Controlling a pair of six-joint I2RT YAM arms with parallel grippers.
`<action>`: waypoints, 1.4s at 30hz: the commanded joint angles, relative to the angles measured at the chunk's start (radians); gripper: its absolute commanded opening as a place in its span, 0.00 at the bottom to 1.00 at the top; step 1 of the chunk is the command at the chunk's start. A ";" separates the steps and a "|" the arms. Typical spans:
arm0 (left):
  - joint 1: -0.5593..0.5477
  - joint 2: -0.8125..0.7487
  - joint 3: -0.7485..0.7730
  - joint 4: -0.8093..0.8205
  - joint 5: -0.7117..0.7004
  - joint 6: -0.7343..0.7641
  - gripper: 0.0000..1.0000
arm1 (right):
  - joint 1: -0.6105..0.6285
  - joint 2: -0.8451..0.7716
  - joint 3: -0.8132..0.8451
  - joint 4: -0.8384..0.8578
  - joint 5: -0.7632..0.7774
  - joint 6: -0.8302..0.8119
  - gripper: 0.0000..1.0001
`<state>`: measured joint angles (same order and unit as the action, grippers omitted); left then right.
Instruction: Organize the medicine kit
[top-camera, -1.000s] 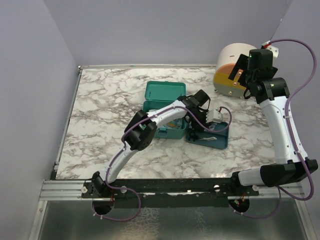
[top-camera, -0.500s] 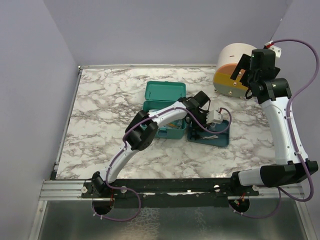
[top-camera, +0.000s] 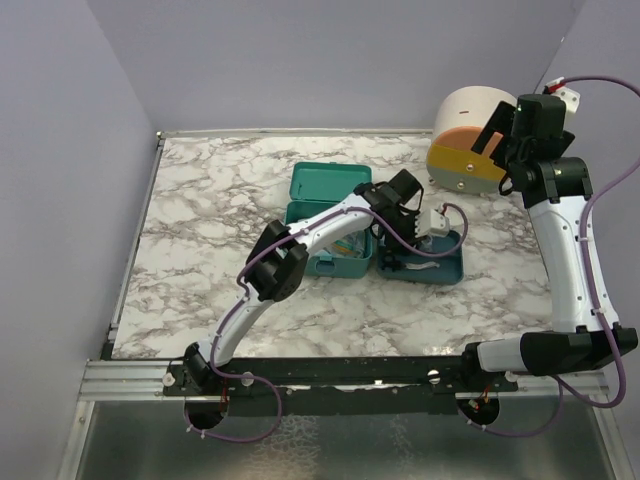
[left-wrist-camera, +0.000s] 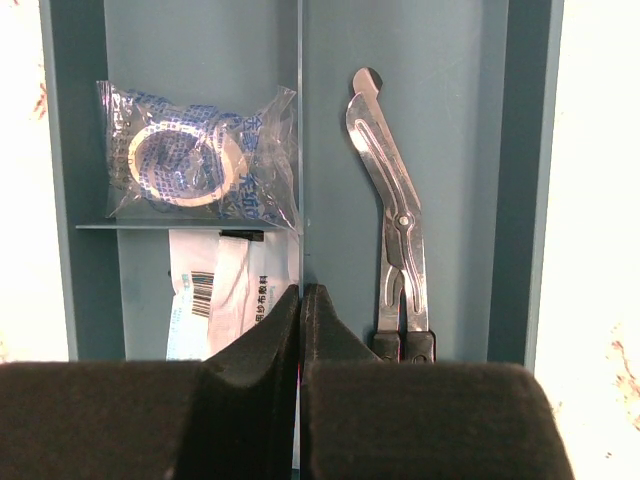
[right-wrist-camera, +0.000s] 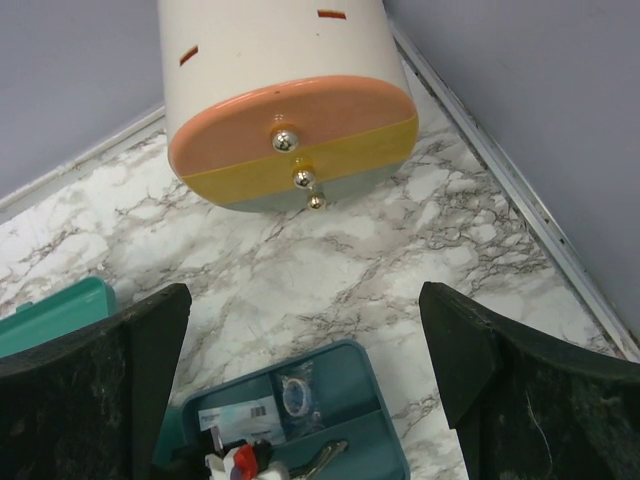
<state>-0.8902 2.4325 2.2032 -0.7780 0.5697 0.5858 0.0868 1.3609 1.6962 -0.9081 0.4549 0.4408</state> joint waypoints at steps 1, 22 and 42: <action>-0.002 -0.124 0.052 -0.021 0.002 -0.021 0.00 | -0.012 -0.009 0.032 0.054 0.015 0.011 1.00; -0.010 -0.300 0.041 -0.041 -0.064 0.045 0.00 | -0.019 -0.024 0.008 0.092 0.034 0.027 1.00; 0.227 -0.615 -0.353 -0.131 -0.013 0.290 0.00 | -0.022 0.027 -0.043 0.114 -0.003 0.081 1.00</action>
<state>-0.6861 1.8919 1.8946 -0.8841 0.5079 0.7860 0.0700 1.3884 1.6752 -0.8146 0.4553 0.4942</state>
